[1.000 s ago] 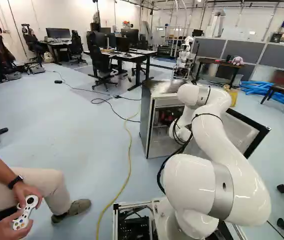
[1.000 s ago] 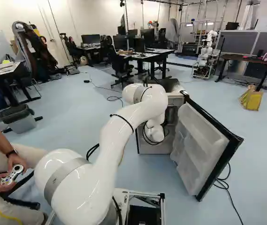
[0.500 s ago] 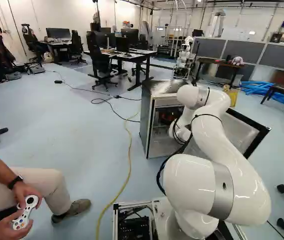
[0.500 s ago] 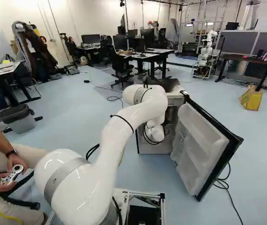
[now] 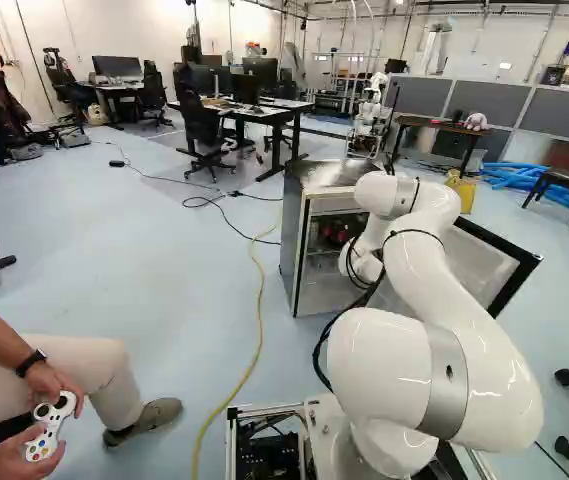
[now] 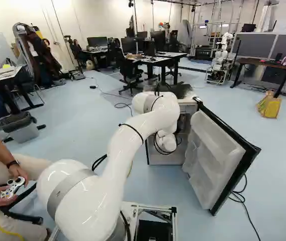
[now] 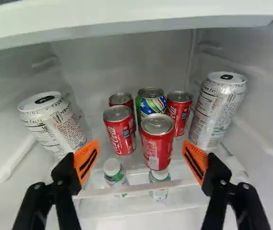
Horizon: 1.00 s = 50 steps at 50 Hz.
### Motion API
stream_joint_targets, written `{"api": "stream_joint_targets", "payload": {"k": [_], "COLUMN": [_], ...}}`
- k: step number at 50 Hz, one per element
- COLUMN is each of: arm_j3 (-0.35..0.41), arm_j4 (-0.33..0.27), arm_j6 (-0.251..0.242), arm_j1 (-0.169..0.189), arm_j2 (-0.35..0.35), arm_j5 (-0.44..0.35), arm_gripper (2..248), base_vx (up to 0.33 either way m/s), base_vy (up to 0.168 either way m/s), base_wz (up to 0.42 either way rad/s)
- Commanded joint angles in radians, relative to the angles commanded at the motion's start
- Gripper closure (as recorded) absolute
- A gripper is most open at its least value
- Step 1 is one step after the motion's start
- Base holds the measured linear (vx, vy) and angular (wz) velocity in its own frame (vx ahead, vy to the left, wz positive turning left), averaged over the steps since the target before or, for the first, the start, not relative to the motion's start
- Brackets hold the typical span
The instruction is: Grab a drink from the fridge
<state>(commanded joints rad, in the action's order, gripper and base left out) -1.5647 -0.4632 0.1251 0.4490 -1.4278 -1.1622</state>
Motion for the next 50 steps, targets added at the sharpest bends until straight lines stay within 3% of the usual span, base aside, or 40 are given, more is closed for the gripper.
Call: {"api": "stream_joint_targets", "payload": {"k": [14, 26, 50], "arm_j3": [0.0, 0.0, -0.007], "arm_j4": [0.0, 0.0, 0.0], "arm_j6": [0.0, 0.0, 0.0], "arm_j1": [0.0, 0.0, 0.001], "arm_j2": [0.0, 0.0, -0.004], "arm_j5": [0.0, 0.0, 0.0], "arm_gripper": [25, 56, 54], "base_vx": [0.0, 0.0, 0.0], "base_vy": [0.0, 0.0, 0.0], "base_wz": [0.0, 0.0, 0.0]}}
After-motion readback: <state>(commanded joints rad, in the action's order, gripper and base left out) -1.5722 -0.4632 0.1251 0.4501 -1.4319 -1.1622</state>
